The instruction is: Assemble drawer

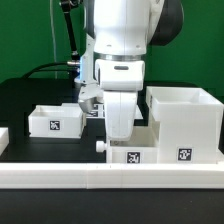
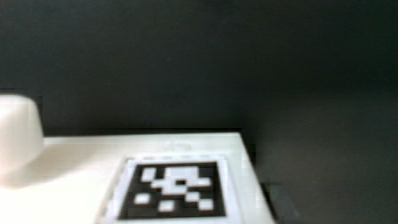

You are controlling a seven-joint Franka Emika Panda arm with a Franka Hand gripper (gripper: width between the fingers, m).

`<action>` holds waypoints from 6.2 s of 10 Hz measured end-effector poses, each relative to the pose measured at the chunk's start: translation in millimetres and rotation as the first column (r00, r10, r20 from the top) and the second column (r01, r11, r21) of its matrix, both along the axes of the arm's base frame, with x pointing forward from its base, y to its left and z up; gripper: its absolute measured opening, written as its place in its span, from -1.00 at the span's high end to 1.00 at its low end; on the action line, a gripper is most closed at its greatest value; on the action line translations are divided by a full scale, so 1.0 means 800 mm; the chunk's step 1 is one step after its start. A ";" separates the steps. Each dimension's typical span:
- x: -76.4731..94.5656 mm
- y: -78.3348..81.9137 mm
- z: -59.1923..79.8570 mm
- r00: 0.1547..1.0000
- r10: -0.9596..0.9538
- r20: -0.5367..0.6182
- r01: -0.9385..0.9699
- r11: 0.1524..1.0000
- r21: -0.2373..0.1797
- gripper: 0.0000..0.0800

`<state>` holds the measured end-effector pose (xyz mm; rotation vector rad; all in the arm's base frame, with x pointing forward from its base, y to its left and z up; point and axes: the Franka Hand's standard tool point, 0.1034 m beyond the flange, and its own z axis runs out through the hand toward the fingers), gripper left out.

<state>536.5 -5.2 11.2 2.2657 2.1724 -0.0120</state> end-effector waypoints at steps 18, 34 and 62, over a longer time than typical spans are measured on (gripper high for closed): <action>0.011 0.021 0.038 1.000 -0.008 0.021 0.008 1.000 -0.010 -0.61; 0.013 -0.024 -0.003 0.997 -0.068 -0.046 0.067 0.997 -0.024 -0.62; 0.028 -0.025 0.016 0.996 0.002 -0.088 -0.009 0.997 -0.082 -0.62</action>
Offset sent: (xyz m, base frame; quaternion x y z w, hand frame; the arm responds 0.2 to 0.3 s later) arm 0.0003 0.0188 -0.0062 -0.0140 0.0035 0.0084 0.9999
